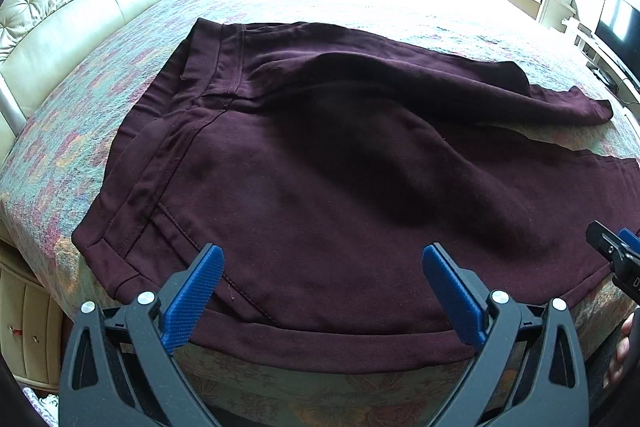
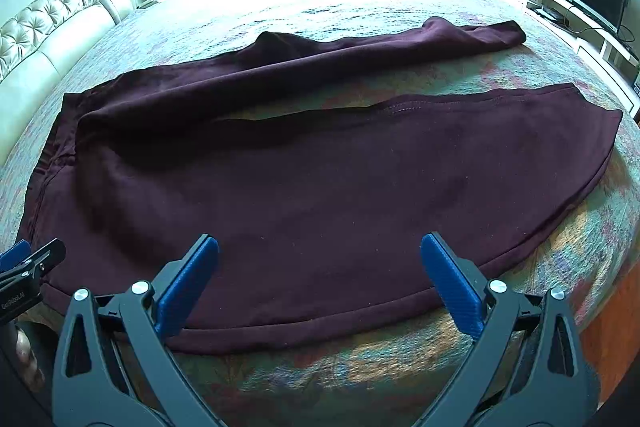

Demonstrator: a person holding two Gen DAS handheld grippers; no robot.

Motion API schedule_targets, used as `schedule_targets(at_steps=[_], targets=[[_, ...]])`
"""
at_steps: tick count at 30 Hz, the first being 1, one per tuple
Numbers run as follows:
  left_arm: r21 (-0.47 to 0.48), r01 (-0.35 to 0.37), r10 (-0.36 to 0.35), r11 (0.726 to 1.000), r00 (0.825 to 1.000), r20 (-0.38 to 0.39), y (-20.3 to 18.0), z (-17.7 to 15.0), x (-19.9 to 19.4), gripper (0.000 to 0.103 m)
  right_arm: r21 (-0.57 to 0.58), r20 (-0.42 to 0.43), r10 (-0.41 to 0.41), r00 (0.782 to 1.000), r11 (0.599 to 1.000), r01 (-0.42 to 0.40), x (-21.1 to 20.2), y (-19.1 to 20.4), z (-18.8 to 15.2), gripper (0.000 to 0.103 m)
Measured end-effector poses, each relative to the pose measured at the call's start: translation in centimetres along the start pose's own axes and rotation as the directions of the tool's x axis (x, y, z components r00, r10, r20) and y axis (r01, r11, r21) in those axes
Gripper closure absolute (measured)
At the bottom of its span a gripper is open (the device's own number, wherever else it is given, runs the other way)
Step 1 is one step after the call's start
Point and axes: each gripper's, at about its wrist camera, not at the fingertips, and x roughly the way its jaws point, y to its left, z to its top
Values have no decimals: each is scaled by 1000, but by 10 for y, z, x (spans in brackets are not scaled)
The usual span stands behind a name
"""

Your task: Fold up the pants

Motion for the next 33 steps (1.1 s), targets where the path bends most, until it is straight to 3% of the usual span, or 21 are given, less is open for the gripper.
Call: schedule_targets(at_steps=[33], targets=[[8,-1,1,1000,1000,-6,-2,0,0,4,19,-21,6,1000,1000,-6,4,-5,-3,2]])
